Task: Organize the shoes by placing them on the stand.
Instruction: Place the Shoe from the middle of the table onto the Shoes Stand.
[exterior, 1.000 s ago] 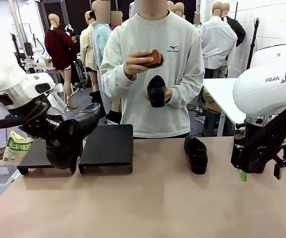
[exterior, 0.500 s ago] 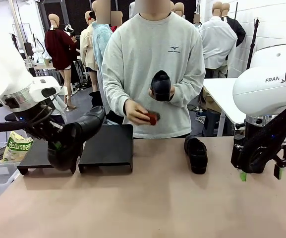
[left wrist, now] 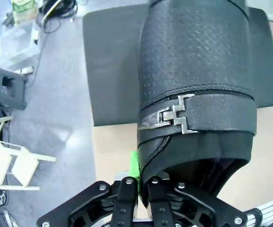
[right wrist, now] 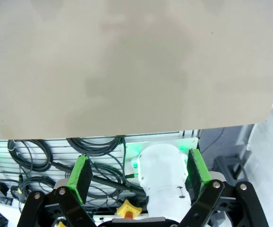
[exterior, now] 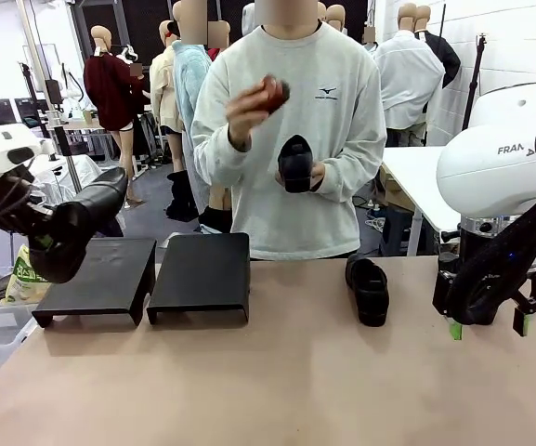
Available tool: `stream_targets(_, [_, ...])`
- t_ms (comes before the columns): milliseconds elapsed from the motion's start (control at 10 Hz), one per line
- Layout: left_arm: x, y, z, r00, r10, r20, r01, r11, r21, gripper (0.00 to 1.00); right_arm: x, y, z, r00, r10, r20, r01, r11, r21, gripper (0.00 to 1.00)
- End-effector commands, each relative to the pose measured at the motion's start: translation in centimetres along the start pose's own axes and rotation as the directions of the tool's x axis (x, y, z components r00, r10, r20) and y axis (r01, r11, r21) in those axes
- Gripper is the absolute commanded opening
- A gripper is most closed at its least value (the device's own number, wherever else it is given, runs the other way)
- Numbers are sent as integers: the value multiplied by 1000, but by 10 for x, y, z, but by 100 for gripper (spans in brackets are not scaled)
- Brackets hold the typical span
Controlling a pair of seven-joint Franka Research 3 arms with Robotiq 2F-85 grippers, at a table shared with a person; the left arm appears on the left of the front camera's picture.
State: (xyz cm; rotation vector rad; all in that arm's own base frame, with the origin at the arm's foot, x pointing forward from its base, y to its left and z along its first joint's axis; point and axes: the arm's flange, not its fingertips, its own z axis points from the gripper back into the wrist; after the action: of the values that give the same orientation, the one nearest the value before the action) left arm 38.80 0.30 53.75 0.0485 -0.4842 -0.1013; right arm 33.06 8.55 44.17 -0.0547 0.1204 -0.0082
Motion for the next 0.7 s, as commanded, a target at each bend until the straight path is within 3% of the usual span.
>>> stream_targets(0, [20,25,-13,997,81,1,-81,997,7,0,-1,4,1,1000,-15,-8,15,1000,11,100])
stream_targets(100, [24,35,-18,996,87,19,-87,996,8,0,-1,4,1,1000,-15,-8,15,1000,11,100])
stream_targets(300, [33,56,-32,979,199,35,-198,980,-26,0,-1,4,1,1000,-15,-8,15,1000,11,100])
stream_targets(400, [31,47,-25,971,232,52,-231,973,-19,0,-1,4,1,1000,-15,-8,15,1000,11,100])
stream_targets(500, [22,53,-33,990,138,-4,-138,990,-2,0,-1,4,1,1000,-15,-8,15,1000,11,100])
stream_targets(600, [22,53,-33,990,138,-4,-138,990,-2,0,-1,4,1,1000,-15,-8,15,1000,11,100])
